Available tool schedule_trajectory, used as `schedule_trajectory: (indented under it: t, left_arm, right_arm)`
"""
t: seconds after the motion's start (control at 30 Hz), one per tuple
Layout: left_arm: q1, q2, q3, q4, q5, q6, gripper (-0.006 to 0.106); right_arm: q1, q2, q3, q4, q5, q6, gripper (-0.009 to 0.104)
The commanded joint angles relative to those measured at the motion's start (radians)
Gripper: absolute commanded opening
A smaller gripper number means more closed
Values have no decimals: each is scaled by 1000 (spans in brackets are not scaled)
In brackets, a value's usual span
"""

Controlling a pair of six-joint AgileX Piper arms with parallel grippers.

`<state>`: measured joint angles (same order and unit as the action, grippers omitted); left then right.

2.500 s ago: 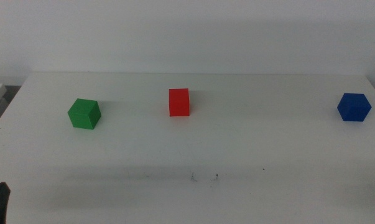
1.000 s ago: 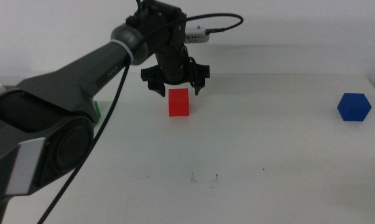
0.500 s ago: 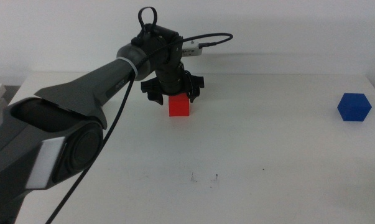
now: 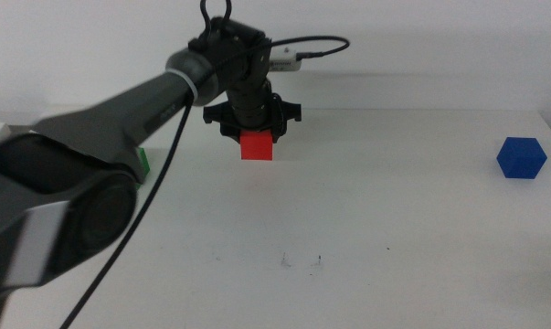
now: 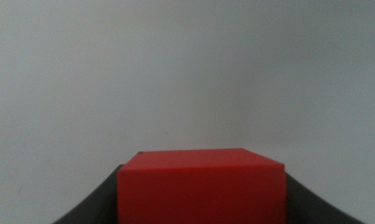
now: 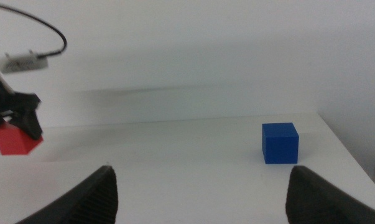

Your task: Stack red cubes first, then green, then blue cubes in a specific spot.

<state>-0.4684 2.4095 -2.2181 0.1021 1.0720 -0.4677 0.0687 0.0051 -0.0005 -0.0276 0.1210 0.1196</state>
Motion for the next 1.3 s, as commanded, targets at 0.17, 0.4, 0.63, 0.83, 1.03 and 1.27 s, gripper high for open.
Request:
schedule_trajectory:
  t: [0.17, 0.4, 0.63, 0.83, 1.03, 1.27]
  left_arm:
    - [-84, -400, 521, 74, -228, -168, 28]
    - [-192, -620, 862, 74, -327, -322, 28]
    - [-251, -538, 862, 91, -372, -378, 28]
    - [-262, -486, 860, 77, -425, -369, 28]
    - [-278, -438, 856, 64, -447, -370, 28]
    - [-290, -389, 822, 62, -448, -374, 28]
  right_arm:
    - [-3, -5, 0, -8, -11, -5, 93]
    - [-3, -5, 0, -8, -11, -5, 93]
    - [-3, -5, 0, -8, -11, -5, 93]
    - [-3, -5, 0, -8, -11, -5, 93]
    - [-3, -5, 0, -8, -11, -5, 93]
    - [-3, -5, 0, -8, -11, -5, 93]
